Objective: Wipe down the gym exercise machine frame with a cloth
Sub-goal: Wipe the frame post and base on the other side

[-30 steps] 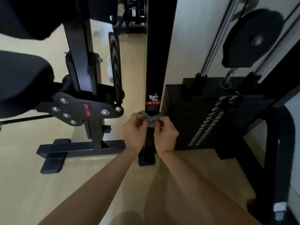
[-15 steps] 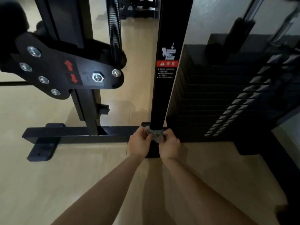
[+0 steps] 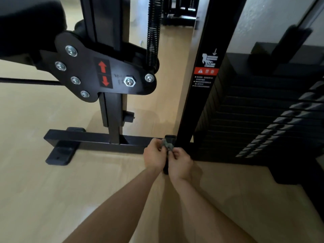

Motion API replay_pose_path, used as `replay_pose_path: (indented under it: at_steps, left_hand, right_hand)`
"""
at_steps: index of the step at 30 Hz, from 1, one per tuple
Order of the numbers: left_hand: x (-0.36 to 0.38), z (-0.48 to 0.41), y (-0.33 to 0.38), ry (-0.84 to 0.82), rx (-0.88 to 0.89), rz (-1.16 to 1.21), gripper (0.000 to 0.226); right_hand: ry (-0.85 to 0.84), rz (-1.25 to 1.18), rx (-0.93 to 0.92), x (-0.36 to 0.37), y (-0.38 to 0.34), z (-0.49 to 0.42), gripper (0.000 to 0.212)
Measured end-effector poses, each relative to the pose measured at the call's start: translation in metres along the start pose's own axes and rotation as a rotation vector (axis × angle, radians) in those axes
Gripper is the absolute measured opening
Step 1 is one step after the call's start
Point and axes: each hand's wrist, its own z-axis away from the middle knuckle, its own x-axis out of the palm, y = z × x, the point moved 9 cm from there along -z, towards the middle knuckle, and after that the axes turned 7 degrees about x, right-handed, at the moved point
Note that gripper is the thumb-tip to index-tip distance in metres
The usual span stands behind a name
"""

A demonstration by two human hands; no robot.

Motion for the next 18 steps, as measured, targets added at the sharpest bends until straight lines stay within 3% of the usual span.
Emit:
replay_pose_path:
  at_steps: [4, 7, 8, 11, 13, 15, 18]
  left_hand:
    - [-0.037, -0.008, 0.003, 0.189, 0.035, 0.036, 0.025]
    - [-0.056, -0.016, 0.002, 0.278, 0.087, 0.034, 0.029]
    - [-0.058, -0.019, 0.0, 0.266, 0.103, 0.018, 0.027]
    - [-0.029, -0.03, -0.003, -0.002, 0.222, -0.138, 0.023]
    - [-0.002, -0.028, -0.009, -0.206, 0.311, -0.318, 0.038]
    - [0.015, -0.027, -0.013, -0.299, 0.399, -0.476, 0.052]
    - [0.026, -0.03, -0.009, -0.344, 0.562, -0.652, 0.049]
  right_hand:
    - [-0.084, -0.112, 0.032, 0.008, -0.01, -0.001, 0.027]
    - [0.139, -0.113, -0.008, -0.023, -0.014, 0.005, 0.013]
    - [0.227, -0.121, -0.031, -0.036, -0.015, 0.007, 0.019]
    - [0.256, -0.115, -0.049, -0.054, -0.011, -0.002, 0.057]
    - [0.195, -0.051, -0.053, -0.052, -0.011, -0.007, 0.074]
    - [0.145, 0.011, -0.075, -0.046, -0.016, -0.01, 0.08]
    - [0.143, 0.037, -0.064, -0.044, -0.025, -0.018, 0.076]
